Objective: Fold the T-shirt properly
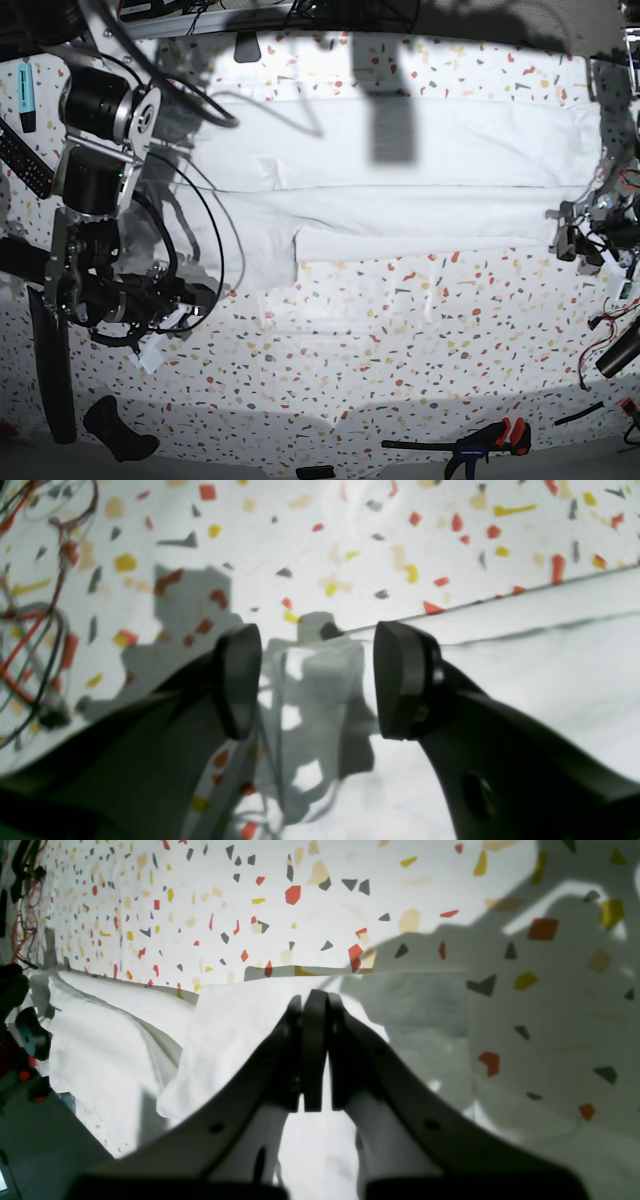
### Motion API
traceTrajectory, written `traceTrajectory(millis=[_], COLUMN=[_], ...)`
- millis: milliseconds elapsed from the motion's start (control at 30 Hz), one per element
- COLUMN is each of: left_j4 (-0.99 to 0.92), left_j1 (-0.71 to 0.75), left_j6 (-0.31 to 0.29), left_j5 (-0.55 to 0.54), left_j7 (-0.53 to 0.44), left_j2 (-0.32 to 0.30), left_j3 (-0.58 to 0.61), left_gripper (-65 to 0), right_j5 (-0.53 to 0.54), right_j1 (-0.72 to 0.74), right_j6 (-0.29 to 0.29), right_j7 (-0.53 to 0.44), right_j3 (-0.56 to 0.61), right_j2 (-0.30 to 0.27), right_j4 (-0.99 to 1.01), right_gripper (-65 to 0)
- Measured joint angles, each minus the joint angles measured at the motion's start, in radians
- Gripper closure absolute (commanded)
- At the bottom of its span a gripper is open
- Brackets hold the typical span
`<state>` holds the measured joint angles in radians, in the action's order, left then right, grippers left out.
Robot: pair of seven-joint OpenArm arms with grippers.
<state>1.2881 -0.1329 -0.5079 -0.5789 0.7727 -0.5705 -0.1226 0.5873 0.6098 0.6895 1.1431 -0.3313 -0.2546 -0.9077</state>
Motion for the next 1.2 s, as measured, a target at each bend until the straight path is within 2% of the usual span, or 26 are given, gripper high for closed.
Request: traceTrajectory(millis=[67,267,400,600,667,733,800,833,1000,1200], left_j4=[-0.015,-0.093,-0.093,-0.093,-0.093,-0.093,-0.093,-0.093,-0.093,-0.083], left_j1=[0.000,0.003,0.000,0.003,0.002,0.003,0.002,0.002,0.002,0.002], left_j6=[-0.020,-0.016,-0.018,-0.018,-0.019,-0.019,-0.019,-0.019,-0.018,-0.016], left_j5=[-0.014,-0.013,-0.015,-0.014,-0.014,-0.014,-0.014,-0.014,-0.014,-0.013], left_j7=[0.016,0.012,-0.067,-0.063,-0.064,-0.063,-0.065,-0.072,-0.074,-0.009], left_j2=[0.002,0.003,0.003,0.003,0.003,0.003,0.003,0.003,0.003,0.003], left_j3=[0.000,0.000,0.000,0.000,0.000,0.000,0.000,0.000,0.000,0.000], left_gripper=[-34.6,-34.5,-34.5,-33.5,-27.9,-17.1,-3.4,0.0,0.0,0.0], right_j5=[0.002,0.001,0.000,0.000,0.000,0.000,0.000,0.017,0.062,0.070], right_j1=[0.000,0.000,0.000,0.000,0.000,0.000,0.000,0.000,0.000,0.000], right_j6=[0.000,0.000,0.000,0.000,0.000,0.000,0.000,0.000,0.000,0.000], right_j7=[0.000,0.000,0.000,0.000,0.000,0.000,0.000,0.000,0.000,0.002], right_j3=[0.000,0.000,0.000,0.000,0.000,0.000,0.000,0.000,0.000,0.000], right_j2=[0.000,0.000,0.001,0.002,0.000,0.000,0.000,0.000,0.000,-0.008], right_j4=[0.000,0.000,0.000,0.000,0.000,0.000,0.000,0.000,-0.015,-0.074], right_gripper=[0.0,0.0,0.0,0.0,0.0,0.0,0.0,0.0,0.0,0.0])
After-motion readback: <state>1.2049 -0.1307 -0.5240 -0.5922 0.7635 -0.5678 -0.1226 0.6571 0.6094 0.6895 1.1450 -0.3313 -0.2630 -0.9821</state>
